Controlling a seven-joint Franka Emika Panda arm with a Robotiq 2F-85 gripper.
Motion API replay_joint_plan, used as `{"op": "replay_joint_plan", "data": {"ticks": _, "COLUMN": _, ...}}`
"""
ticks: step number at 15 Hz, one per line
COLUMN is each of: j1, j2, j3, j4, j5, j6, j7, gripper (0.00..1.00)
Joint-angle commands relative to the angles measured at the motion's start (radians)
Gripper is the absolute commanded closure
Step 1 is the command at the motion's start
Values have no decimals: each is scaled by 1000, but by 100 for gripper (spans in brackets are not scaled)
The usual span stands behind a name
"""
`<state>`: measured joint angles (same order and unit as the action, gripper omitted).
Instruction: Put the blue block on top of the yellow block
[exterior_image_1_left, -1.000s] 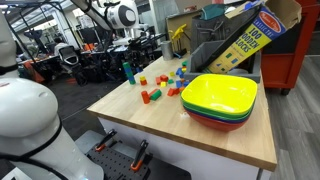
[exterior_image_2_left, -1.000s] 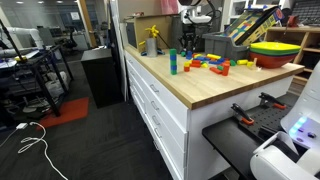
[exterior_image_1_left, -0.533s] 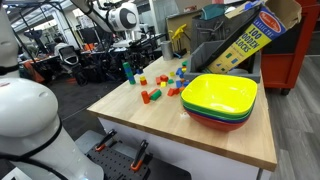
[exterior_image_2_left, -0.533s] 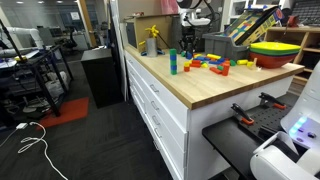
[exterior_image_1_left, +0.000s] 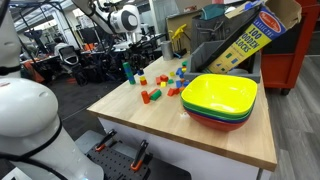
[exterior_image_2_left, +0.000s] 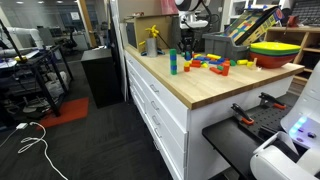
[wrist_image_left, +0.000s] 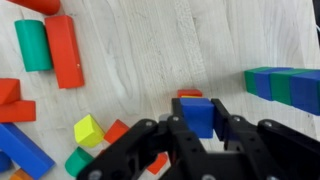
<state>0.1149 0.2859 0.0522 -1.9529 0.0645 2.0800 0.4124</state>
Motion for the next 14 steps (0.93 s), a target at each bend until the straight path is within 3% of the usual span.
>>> {"op": "replay_joint_plan", "data": {"ticks": 1, "j1": 11, "j2": 23, "j3": -11, "j4": 29, "j5": -2, "j6": -12, "j7": 48, "gripper": 92}}
{"op": "replay_joint_plan", "data": {"ticks": 14, "j1": 18, "j2": 55, "j3": -14, "j4": 50, "j5": 0, "j6": -12, "j7": 84, "gripper": 92}}
